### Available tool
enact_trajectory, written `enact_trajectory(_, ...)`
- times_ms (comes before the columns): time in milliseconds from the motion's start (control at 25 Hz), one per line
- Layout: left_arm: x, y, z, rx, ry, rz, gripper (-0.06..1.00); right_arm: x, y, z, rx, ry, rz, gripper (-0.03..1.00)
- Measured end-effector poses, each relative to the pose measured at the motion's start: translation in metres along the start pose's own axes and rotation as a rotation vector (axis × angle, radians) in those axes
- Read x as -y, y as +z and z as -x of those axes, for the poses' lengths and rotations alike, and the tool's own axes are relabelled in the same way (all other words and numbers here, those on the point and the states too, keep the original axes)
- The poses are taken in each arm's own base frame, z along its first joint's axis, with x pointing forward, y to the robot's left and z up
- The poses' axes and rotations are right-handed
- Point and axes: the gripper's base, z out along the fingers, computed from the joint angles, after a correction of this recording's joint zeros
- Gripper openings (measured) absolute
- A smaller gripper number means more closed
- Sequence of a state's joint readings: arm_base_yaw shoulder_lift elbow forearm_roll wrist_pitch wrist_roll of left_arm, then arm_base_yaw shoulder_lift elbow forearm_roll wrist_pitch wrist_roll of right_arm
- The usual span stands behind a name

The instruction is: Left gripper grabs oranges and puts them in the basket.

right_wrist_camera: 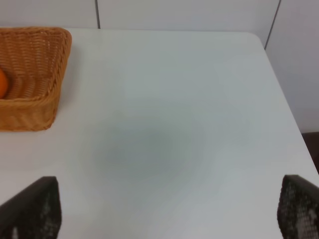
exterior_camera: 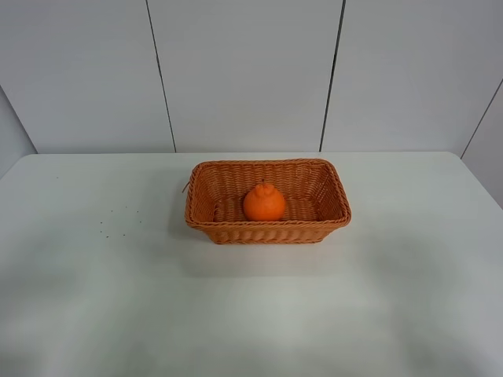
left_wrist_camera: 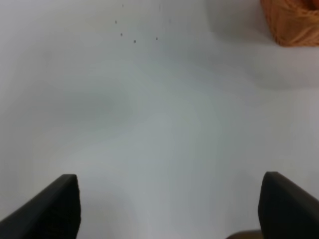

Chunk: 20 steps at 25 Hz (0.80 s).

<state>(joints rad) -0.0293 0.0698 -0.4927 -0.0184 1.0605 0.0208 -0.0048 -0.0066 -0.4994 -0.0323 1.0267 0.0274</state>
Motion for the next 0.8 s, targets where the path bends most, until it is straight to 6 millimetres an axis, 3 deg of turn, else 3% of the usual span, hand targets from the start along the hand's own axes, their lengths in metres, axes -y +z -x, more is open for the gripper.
enact_trajectory(800,0.0005,-0.0083,-0.0067,0.078,-0.01,-0.002,0.84,0.0,0.0,0.0,0.0,0.0,0.0,0.69)
